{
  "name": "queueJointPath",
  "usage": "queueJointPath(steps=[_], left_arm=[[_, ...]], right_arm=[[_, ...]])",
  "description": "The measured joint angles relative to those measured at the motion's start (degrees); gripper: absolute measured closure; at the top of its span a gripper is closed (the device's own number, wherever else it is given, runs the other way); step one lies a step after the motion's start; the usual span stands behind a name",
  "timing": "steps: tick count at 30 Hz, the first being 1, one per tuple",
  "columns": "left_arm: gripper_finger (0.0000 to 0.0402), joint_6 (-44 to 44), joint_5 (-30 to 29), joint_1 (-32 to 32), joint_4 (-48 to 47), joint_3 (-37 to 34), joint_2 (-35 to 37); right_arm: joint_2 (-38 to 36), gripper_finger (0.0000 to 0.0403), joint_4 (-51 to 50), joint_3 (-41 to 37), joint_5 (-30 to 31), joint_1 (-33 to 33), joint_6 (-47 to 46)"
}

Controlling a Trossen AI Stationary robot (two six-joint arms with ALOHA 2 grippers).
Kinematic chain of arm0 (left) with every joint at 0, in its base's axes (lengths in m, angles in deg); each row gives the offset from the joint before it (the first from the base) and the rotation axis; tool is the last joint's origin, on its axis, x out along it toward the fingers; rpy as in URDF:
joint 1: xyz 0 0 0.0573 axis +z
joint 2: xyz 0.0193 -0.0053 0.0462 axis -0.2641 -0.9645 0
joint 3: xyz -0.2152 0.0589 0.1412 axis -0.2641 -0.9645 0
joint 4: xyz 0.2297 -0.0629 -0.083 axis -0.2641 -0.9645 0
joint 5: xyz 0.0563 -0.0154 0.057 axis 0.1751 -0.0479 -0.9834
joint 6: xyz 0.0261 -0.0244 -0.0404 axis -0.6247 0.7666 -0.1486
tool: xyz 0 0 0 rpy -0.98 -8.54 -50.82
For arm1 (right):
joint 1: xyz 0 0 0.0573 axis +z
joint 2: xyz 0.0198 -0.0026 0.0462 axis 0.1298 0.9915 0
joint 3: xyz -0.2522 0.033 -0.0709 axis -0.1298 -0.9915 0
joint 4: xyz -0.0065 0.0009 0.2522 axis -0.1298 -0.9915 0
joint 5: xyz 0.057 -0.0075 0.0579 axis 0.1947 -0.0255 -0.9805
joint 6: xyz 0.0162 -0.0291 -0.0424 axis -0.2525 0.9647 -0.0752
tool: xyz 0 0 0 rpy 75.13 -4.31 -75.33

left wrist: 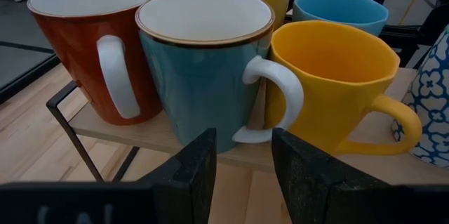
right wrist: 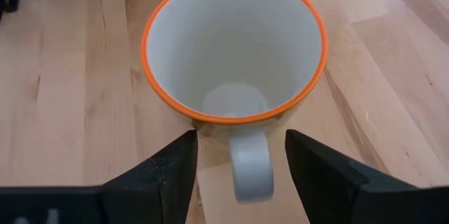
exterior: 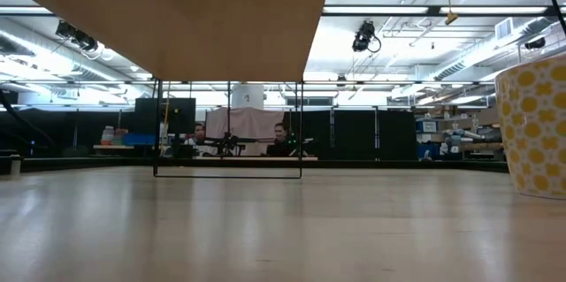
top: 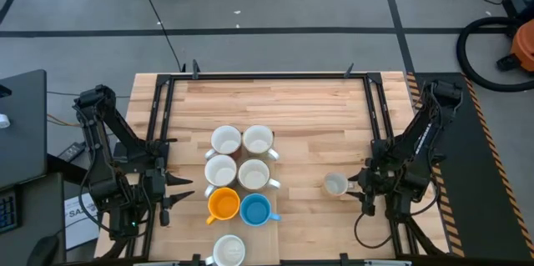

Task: Place coffee mugs
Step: Put the yellow mug on the shelf aligned with the blue mug

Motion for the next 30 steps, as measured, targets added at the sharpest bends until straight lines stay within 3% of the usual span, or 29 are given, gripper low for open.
queueJointPath(steps=[30], left_arm=[[0.0257, 0.0, 0.0, 0.0, 0.2, 0.0, 0.0]], right_arm=[[0.0, 0.0325, 4.1, 0.0, -0.4, 0.0, -0.1]])
